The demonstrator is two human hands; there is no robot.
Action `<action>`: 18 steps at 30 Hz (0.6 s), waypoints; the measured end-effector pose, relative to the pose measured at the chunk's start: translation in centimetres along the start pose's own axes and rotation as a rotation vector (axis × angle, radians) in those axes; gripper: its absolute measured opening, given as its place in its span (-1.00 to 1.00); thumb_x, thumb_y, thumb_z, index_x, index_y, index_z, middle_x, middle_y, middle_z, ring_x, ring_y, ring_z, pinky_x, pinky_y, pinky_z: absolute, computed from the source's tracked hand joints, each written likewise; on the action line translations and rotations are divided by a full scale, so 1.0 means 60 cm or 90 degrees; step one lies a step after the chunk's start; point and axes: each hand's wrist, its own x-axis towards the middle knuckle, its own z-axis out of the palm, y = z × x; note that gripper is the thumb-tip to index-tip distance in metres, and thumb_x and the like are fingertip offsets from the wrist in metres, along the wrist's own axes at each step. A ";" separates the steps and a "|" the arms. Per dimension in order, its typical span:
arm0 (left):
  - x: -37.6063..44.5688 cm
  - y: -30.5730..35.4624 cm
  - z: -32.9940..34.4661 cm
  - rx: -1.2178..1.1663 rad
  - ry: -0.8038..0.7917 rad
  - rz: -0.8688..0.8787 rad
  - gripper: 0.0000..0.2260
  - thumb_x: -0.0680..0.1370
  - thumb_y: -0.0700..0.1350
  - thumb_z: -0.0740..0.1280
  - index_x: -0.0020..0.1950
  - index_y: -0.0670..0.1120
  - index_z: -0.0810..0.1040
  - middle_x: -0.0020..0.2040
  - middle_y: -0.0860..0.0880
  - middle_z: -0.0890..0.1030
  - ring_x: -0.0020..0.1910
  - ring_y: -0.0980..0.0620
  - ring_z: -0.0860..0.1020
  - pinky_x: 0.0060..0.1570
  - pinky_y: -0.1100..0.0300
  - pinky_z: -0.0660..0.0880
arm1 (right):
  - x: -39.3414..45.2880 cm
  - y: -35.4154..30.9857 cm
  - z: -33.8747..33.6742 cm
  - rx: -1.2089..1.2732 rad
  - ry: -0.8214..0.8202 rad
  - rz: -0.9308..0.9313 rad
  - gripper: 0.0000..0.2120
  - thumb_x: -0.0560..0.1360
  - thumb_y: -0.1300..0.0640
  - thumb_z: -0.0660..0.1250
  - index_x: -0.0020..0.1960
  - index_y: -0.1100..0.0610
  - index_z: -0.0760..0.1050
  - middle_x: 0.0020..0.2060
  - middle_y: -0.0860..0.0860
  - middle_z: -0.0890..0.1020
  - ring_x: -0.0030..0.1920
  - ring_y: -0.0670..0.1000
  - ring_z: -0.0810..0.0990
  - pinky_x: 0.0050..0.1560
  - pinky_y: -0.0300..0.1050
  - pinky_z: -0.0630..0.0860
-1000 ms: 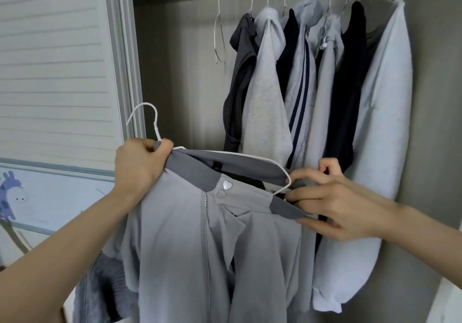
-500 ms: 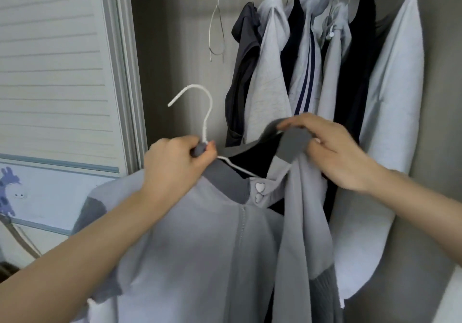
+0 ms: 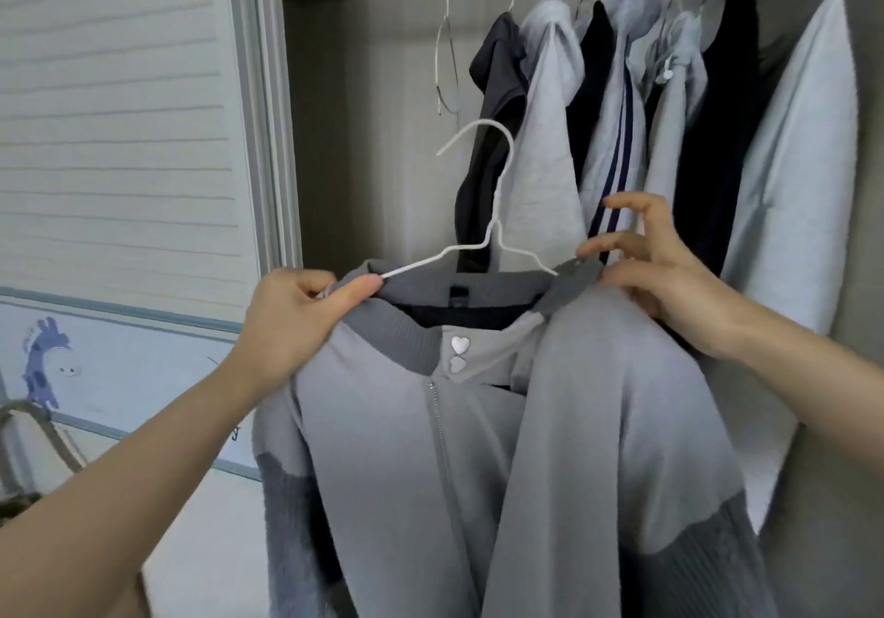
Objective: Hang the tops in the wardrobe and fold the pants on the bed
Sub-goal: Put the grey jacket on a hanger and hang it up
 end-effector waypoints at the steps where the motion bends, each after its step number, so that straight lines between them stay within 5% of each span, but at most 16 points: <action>1: 0.003 -0.001 0.000 -0.011 0.015 -0.007 -0.42 0.35 0.32 0.40 -0.54 -0.07 0.24 -0.56 0.08 0.21 -0.50 0.13 0.19 -0.46 0.24 0.15 | 0.003 0.007 -0.005 -0.049 0.018 0.010 -0.51 0.42 0.18 0.40 0.14 -0.26 0.27 0.00 0.01 0.57 -0.31 -0.14 0.57 -0.34 -0.28 0.48; 4: 0.011 -0.009 0.003 -0.032 0.048 -0.027 -0.42 0.36 0.28 0.45 -0.56 -0.05 0.24 -0.56 0.09 0.22 -0.51 0.14 0.20 -0.50 0.32 0.16 | -0.006 0.023 -0.005 -0.183 0.049 0.019 -0.96 0.56 -0.02 0.26 -0.05 -0.11 0.49 -0.20 0.01 0.63 -0.35 -0.10 0.56 -0.38 -0.28 0.49; 6: 0.015 -0.012 0.006 -0.036 0.067 -0.035 -0.46 0.34 0.28 0.44 -0.59 -0.03 0.32 -0.60 0.12 0.27 -0.55 0.15 0.27 -0.51 0.39 0.21 | -0.029 0.039 0.009 -0.309 -0.006 0.004 -0.58 0.56 -0.20 0.12 -0.16 0.11 0.52 -0.27 0.06 0.63 -0.30 -0.03 0.57 -0.21 -0.17 0.52; 8: 0.020 -0.014 0.013 -0.048 0.065 -0.031 -0.52 0.33 0.29 0.42 -0.60 0.02 0.38 -0.61 0.13 0.31 -0.55 0.17 0.31 -0.49 0.40 0.25 | -0.045 0.042 0.022 -0.338 -0.034 -0.031 -0.52 0.53 -0.23 0.10 -0.24 0.16 0.45 -0.37 0.00 0.56 -0.32 -0.06 0.52 -0.19 -0.11 0.48; 12: 0.047 -0.021 0.028 0.003 0.000 -0.017 -0.48 0.36 0.30 0.35 -0.53 -0.08 0.33 -0.54 0.05 0.32 -0.46 0.11 0.29 -0.38 0.19 0.26 | -0.039 0.012 0.005 0.062 -0.066 0.126 -0.64 0.45 -0.05 0.30 -0.11 0.24 0.68 -0.14 0.13 0.71 -0.16 0.03 0.69 -0.13 -0.22 0.59; 18: 0.123 -0.025 0.055 0.073 -0.087 -0.030 -0.37 0.56 0.24 0.21 -0.27 -0.36 0.47 -0.34 -0.25 0.51 -0.32 -0.14 0.44 -0.27 0.09 0.32 | -0.010 -0.060 -0.001 0.218 0.003 0.210 -0.70 0.32 0.01 0.41 -0.13 0.23 0.70 -0.12 0.21 0.70 -0.18 0.07 0.70 -0.24 -0.21 0.62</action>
